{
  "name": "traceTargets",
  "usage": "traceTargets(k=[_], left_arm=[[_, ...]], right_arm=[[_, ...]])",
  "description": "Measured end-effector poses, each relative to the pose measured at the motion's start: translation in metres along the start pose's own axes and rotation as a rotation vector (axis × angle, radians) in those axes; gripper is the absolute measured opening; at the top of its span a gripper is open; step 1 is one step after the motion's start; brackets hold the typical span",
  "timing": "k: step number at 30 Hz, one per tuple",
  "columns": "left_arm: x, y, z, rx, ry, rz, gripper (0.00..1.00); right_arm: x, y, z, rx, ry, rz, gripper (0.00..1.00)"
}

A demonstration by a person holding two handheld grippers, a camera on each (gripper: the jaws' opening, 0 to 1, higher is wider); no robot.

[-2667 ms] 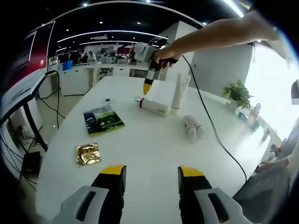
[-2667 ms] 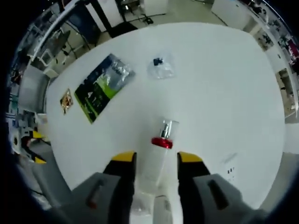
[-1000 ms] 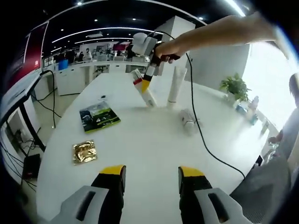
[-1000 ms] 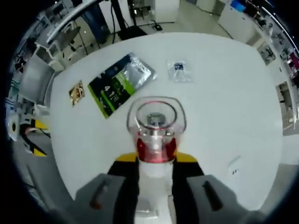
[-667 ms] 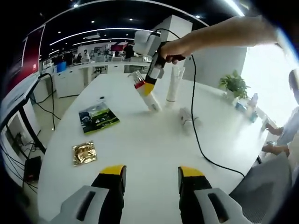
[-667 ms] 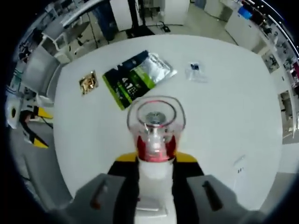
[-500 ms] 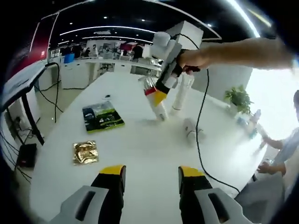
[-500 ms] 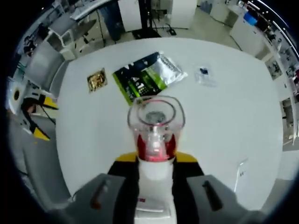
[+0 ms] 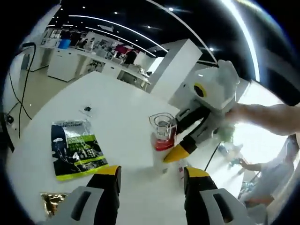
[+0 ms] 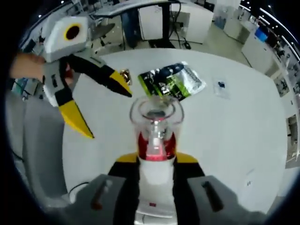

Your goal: Arrange the skincare products in the storage area until every visible bottle or jar stands upright without overlapping.

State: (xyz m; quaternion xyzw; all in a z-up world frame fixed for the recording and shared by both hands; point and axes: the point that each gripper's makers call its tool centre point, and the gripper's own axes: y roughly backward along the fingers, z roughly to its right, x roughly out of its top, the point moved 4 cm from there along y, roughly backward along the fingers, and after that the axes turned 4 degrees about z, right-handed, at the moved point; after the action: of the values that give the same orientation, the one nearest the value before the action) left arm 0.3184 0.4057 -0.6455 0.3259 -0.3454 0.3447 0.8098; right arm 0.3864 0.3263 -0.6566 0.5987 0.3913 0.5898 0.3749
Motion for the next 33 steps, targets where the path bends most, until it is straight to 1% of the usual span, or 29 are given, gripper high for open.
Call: traceTargets(k=[2, 4, 8, 11, 15, 17, 20, 22, 23, 24, 25, 26, 30, 32, 33], left_arm=[[0.003, -0.002, 0.007, -0.031, 0.012, 0.008, 0.54], [0.004, -0.004, 0.012, -0.056, 0.026, 0.017, 0.54], [0.006, -0.008, 0.018, -0.071, 0.046, 0.034, 0.51], [0.010, -0.010, 0.026, -0.098, 0.062, 0.052, 0.46], [0.017, -0.011, 0.035, -0.132, 0.051, 0.073, 0.44], [0.019, -0.010, 0.038, -0.133, 0.040, 0.079, 0.45], [0.019, -0.007, 0.043, -0.138, 0.038, 0.085, 0.43], [0.016, -0.004, 0.044, -0.131, 0.013, 0.082, 0.38], [0.014, -0.001, 0.044, -0.119, -0.017, 0.073, 0.35], [0.014, 0.000, 0.047, -0.129, -0.040, 0.078, 0.35], [0.010, 0.002, 0.050, -0.128, -0.043, 0.067, 0.35], [0.007, 0.003, 0.051, -0.123, -0.097, 0.059, 0.34], [-0.001, 0.009, 0.063, -0.133, -0.143, 0.032, 0.33], [-0.007, 0.012, 0.070, -0.140, -0.200, 0.014, 0.33], [-0.008, 0.012, 0.071, -0.143, -0.215, 0.010, 0.33]], right_arm=[[-0.001, 0.002, -0.004, 0.002, 0.002, 0.011, 0.25], [-0.002, 0.002, -0.003, 0.000, -0.001, 0.025, 0.25], [-0.003, 0.002, -0.005, 0.002, 0.001, 0.050, 0.25], [-0.002, 0.003, -0.014, 0.001, 0.012, 0.079, 0.25], [0.001, 0.003, -0.027, 0.015, 0.013, 0.129, 0.25], [0.001, 0.004, -0.033, 0.016, 0.013, 0.141, 0.25], [0.002, 0.006, -0.042, 0.008, 0.013, 0.166, 0.25], [0.000, 0.008, -0.048, 0.004, -0.002, 0.183, 0.25], [-0.002, 0.009, -0.052, 0.003, -0.006, 0.192, 0.25], [-0.002, 0.009, -0.055, -0.002, -0.009, 0.207, 0.25], [-0.005, 0.010, -0.060, 0.000, -0.015, 0.205, 0.25], [-0.007, 0.012, -0.065, -0.005, -0.017, 0.215, 0.25], [-0.013, 0.016, -0.081, -0.025, -0.023, 0.219, 0.25], [-0.018, 0.019, -0.090, -0.042, -0.038, 0.230, 0.26], [-0.020, 0.020, -0.094, -0.051, -0.044, 0.236, 0.26]])
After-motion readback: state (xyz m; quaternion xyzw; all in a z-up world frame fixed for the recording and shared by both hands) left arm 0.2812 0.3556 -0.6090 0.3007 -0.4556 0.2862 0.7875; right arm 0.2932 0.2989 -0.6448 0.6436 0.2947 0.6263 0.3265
